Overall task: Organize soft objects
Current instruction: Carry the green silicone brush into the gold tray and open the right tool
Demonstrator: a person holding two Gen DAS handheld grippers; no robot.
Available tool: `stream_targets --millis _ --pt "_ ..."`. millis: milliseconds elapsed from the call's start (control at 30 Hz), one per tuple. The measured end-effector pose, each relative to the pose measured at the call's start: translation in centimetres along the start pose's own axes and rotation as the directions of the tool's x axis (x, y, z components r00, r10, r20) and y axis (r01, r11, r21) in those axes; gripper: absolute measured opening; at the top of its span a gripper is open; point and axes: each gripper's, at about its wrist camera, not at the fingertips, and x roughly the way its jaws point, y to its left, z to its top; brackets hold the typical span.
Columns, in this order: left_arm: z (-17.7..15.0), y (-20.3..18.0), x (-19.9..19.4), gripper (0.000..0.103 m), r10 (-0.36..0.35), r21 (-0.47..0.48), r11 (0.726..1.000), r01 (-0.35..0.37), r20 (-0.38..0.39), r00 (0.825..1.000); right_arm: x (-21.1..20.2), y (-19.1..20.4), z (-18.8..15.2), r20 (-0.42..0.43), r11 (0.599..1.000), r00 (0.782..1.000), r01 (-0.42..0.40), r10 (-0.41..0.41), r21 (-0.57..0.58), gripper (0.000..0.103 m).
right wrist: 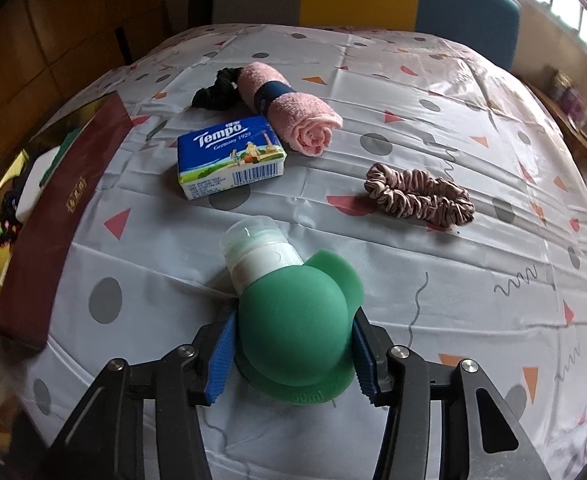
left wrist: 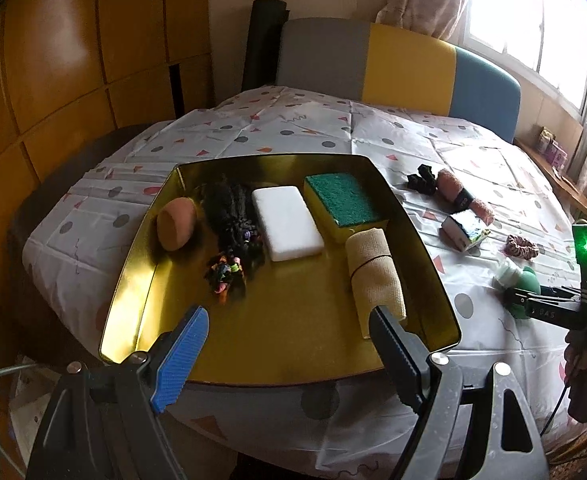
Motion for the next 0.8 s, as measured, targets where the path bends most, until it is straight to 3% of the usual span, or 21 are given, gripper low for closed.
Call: stream_targets --millis 200,400,600,800 --pt "0.0 1.2 0.1 0.084 0.003 -0.035 0.999 -0.003 0.006 1.0 -3.0 1.5 0.8 0.068 0.994 0.994 -0.084 0.08 0.064 0.05" --pt "0.2 3.3 0.2 0.084 0.025 -0.101 0.995 -0.023 0.011 1.0 -6.7 7.7 2.7 0.145 0.976 0.965 -0.215 0.218 -0.039 0.05" --pt "0.1 5.5 -0.2 0.084 0.053 -0.146 0.988 -0.051 0.014 0.998 -7.1 16.1 3.9 0.111 0.929 0.93 -0.328 0.349 -0.172 0.05" --pt "0.0 7.4 -0.3 0.084 0.078 -0.188 0.979 -0.074 0.012 0.997 -4.4 21.9 3.5 0.013 0.892 0.919 -0.378 0.393 -0.246 0.051"
